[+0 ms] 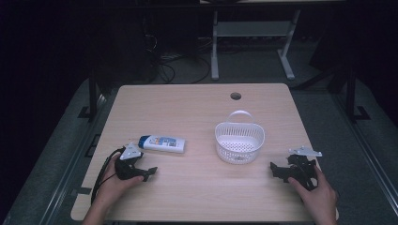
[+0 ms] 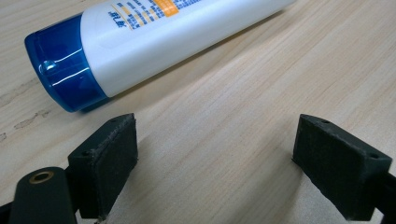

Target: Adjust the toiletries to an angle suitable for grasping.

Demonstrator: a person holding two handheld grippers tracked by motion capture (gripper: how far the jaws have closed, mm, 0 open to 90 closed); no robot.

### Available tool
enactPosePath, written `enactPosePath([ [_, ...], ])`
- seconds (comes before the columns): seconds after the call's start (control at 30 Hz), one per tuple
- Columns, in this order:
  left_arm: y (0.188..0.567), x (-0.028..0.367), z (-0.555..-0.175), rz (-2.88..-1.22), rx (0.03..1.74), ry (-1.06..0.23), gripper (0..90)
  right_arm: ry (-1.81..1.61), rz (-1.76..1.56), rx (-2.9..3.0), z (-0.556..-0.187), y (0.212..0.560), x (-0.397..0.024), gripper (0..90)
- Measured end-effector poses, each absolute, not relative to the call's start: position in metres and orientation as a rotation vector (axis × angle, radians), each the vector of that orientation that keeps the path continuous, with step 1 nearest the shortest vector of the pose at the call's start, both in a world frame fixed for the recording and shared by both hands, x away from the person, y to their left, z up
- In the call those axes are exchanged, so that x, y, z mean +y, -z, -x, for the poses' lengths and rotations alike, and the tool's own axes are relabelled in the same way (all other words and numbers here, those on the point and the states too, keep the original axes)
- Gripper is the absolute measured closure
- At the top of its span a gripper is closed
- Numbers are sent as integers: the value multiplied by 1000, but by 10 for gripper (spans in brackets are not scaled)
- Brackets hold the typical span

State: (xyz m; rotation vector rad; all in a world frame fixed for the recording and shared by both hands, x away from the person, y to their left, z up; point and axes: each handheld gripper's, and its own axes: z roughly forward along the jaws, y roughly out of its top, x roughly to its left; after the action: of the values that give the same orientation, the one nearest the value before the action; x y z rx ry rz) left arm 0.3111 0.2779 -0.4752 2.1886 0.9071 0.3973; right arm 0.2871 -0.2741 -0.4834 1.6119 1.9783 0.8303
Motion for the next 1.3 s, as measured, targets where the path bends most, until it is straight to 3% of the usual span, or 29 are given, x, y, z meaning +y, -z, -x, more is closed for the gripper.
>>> enactPosePath([
  [0.23, 475, 278, -311, -2191, 906, -393, 147, -830, -1612, 1978, -287, 483, -274, 5],
  [0.33, 470, 279, -310, -2212, 895, -374, 252, -830, -1613, 1978, -287, 483, -274, 4],
  [0.4, 468, 280, -308, -2208, 904, -359, 260, -830, -1612, 1978, -287, 483, -274, 4],
  [0.97, 448, 285, -311, -2139, 913, -241, 893, -831, -1611, 1978, -287, 483, -274, 4],
  [1.3, 434, 270, -318, -2137, 897, -177, 900, -830, -1613, 1978, -287, 483, -274, 4],
])
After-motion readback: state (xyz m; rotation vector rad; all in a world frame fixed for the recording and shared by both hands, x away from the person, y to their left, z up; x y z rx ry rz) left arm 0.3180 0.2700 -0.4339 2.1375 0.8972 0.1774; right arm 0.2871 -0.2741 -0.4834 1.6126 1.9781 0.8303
